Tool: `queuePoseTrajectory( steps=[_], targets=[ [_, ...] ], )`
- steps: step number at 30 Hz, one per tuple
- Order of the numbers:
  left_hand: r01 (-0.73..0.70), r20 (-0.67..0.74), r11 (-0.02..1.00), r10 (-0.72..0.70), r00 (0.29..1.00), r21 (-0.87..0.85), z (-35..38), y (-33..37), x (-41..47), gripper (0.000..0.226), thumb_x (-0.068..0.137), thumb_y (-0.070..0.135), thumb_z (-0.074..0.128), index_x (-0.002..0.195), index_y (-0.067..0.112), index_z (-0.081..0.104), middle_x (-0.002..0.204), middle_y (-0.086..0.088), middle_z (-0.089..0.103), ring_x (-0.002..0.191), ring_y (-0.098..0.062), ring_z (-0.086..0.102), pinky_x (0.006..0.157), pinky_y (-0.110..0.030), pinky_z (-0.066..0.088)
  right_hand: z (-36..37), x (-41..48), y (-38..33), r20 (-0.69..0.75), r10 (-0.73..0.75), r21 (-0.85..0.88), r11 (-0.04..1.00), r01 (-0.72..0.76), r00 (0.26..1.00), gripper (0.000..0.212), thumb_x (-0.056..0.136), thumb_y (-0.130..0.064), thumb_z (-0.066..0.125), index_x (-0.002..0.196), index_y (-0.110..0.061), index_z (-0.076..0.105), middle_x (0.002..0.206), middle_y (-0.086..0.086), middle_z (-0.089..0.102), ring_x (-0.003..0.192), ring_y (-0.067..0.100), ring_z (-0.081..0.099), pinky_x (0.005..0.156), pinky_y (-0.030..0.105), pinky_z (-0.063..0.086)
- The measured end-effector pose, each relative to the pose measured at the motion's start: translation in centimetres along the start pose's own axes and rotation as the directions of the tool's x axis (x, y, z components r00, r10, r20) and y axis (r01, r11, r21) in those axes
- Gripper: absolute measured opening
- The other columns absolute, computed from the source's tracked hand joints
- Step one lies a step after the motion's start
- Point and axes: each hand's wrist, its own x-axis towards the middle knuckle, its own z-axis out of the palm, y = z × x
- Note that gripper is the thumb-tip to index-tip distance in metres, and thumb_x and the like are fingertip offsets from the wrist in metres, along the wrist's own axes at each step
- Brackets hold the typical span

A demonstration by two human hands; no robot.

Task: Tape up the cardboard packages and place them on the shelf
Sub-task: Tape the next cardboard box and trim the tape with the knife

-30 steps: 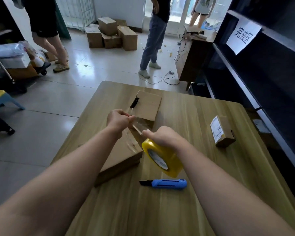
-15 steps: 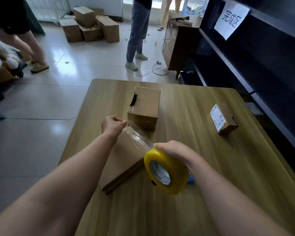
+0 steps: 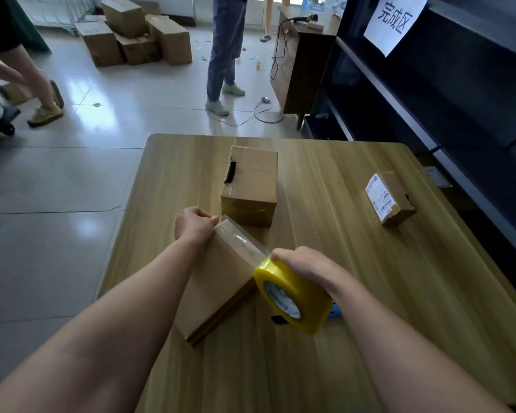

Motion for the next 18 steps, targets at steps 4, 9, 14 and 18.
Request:
queuePoseTrajectory(
  steps=[4,9,14,18],
  targets=[
    [-0.009,-0.009,0.999,0.009,1.000,0.031,0.1,-0.3,0.4,0.018,0.084,0.028,0.073,0.076,0.017,0.062,0.082,-0.004,0.064,0.079,-0.021,0.062,0.075,-0.041,0.057,-0.4,-0.4,-0.2,0.011,0.001,0.000,1.000,-0.001,1.000,0.081,0.088,-0.068,0.051,0.143,-0.009,0.044,0.142,0.014,0.049,0.123,0.033,0.052,0.098,0.043,0.042],
    [0.001,-0.037,0.996,0.002,0.999,0.093,0.3,-0.4,0.8,0.016,0.084,0.030,0.072,0.082,0.015,0.065,0.085,-0.003,0.066,0.082,-0.021,0.061,0.074,-0.035,0.052,-0.9,-0.8,-0.5,0.058,0.012,-0.006,1.000,-0.012,0.998,0.071,0.091,-0.065,0.047,0.141,-0.014,0.045,0.139,0.013,0.051,0.113,0.031,0.054,0.091,0.041,0.041],
    [0.014,-0.050,0.998,-0.011,0.999,0.059,0.5,-0.5,0.9,0.015,0.085,0.025,0.071,0.085,0.011,0.065,0.088,-0.005,0.064,0.084,-0.022,0.060,0.078,-0.037,0.052,-1.1,-1.0,-0.9,0.050,-0.006,0.011,1.000,0.005,0.999,0.061,0.092,-0.059,0.048,0.134,-0.016,0.051,0.123,0.010,0.055,0.102,0.028,0.054,0.085,0.038,0.041],
    [-0.003,-0.019,0.999,0.004,1.000,0.045,0.7,-0.9,0.9,0.014,0.087,0.025,0.070,0.087,0.012,0.064,0.085,-0.004,0.062,0.077,-0.016,0.057,0.069,-0.033,0.046,-1.3,-1.2,-1.5,0.039,-0.020,0.003,1.000,0.020,0.999,0.055,0.093,-0.055,0.050,0.132,-0.016,0.054,0.123,0.011,0.056,0.099,0.026,0.053,0.084,0.037,0.040]
  ],
)
